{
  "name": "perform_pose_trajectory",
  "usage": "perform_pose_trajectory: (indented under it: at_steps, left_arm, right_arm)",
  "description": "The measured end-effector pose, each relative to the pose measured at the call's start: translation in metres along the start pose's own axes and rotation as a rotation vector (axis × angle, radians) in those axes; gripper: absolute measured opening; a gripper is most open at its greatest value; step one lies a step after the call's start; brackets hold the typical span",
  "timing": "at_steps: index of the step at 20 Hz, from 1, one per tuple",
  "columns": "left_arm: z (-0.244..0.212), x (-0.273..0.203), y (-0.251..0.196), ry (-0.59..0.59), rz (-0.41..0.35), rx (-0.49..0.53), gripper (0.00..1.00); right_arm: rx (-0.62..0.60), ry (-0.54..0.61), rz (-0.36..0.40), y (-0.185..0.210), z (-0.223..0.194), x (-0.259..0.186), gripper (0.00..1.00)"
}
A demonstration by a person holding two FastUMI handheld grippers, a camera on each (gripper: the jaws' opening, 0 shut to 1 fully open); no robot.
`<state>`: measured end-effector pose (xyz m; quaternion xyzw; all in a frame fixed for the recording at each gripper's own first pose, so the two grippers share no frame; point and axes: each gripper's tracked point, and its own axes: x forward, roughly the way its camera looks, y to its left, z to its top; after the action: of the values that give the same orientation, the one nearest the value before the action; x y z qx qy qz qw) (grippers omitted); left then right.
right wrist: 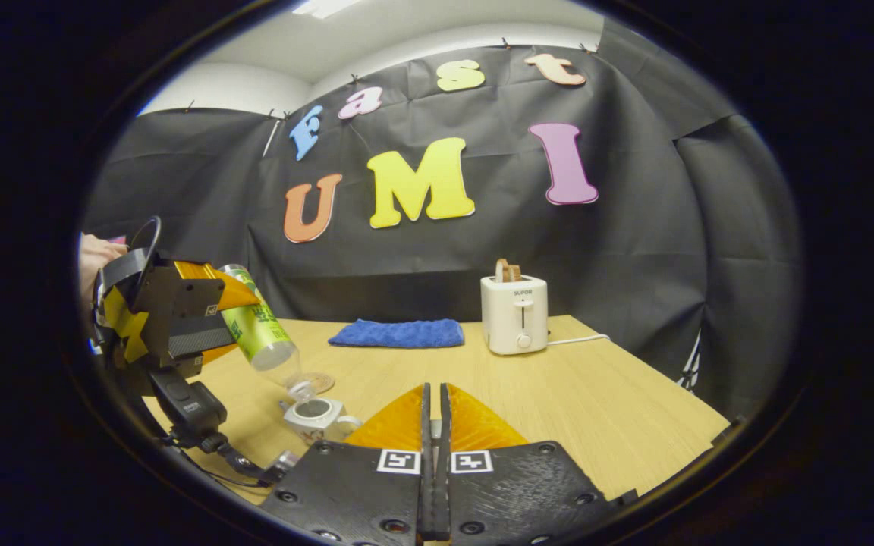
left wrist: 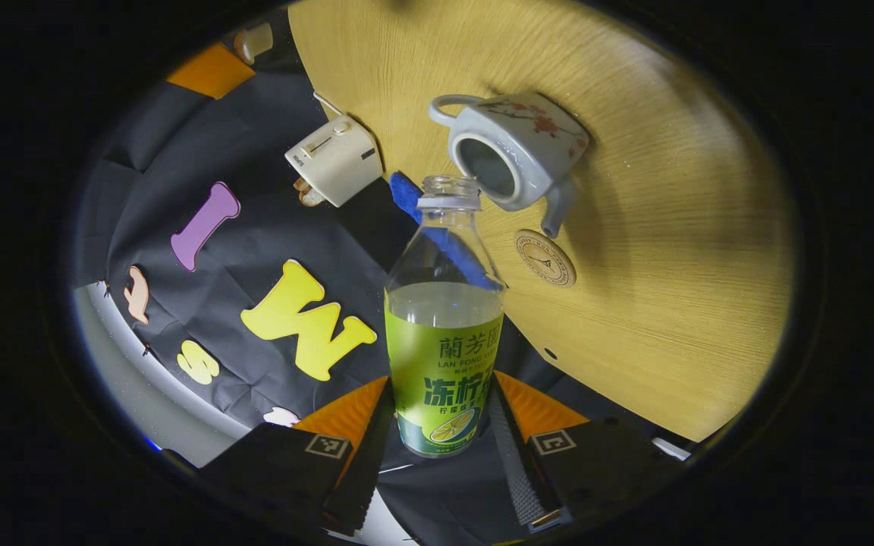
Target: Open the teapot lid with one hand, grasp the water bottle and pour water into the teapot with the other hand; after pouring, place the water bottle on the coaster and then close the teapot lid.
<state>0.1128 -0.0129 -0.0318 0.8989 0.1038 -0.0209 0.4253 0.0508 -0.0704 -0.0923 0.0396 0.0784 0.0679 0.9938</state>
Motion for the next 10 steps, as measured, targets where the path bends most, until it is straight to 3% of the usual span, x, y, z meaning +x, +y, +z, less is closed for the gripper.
perform_pose_trajectory:
  at_steps: [5,10]
  left_arm:
    - [-0.004,0.002,0.003,-0.012,0.031,-0.051,0.72]
    - [-0.011,0.008,-0.016,-0.022,0.019,-0.242,0.72]
  right_arm:
    - [0.0,0.0,-0.004,-0.001,0.0,-0.001,0.0]
    - [-0.006,-0.004,-0.02,-0.002,0.005,-0.005,0.0]
